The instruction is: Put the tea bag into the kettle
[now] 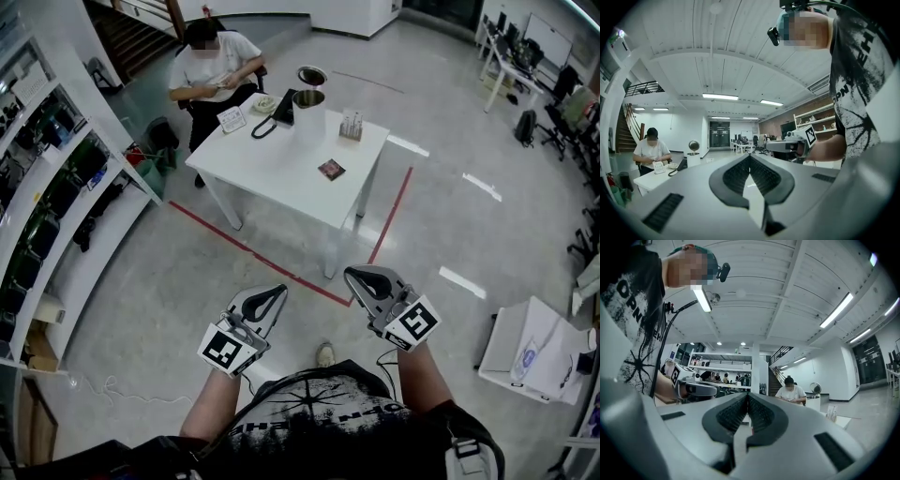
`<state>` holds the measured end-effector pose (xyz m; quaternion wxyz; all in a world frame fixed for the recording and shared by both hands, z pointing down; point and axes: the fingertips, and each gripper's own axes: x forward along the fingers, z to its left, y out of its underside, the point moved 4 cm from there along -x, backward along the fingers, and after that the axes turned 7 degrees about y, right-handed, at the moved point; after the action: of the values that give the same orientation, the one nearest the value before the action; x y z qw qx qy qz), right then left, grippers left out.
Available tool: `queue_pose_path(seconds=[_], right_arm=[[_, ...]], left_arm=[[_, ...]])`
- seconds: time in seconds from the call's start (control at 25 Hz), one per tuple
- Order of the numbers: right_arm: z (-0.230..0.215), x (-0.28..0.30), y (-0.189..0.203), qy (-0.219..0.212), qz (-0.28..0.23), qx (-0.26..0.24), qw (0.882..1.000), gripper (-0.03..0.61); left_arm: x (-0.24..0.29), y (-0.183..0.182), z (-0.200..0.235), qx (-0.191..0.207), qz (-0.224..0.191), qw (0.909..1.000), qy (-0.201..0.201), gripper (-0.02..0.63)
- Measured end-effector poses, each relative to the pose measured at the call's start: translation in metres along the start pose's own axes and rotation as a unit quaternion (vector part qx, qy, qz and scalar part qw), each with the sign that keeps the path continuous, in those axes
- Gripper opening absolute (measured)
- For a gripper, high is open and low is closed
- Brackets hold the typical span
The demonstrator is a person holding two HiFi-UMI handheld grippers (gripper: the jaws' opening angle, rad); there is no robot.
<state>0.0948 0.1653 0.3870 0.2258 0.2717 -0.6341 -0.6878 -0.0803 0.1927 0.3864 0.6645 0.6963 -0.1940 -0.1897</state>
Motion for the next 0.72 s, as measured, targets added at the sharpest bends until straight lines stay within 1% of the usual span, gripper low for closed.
queue_pose_path(seconds=[0.28,0.44,0.56,0.72], right_arm=[[-0.043,0.01,0.002,-0.004,-0.003,-0.003,1.0,0.011],[-0.056,0.013,0.003,-0.001,-0.004,-0.002,1.0,0.011],[-0.065,0.016,0.006,0.001,-0.001,-0.001,1.0,0.011],[-0.074,0.021,0.008,0.005,0.001,-0.001,1.0,0.011]], left_arm=[[0.039,0.004,0.023,0.005,-0.001,1.0,-0.004,0.012],[0.053,0.007,0.03,0.002,0.001,1.0,-0.003,0.012],[0.06,0.012,0.039,0.007,0.003,1.0,-0.003,0.012],[0.07,0.009,0.046,0.005,-0.005,1.0,0.006,0.012]])
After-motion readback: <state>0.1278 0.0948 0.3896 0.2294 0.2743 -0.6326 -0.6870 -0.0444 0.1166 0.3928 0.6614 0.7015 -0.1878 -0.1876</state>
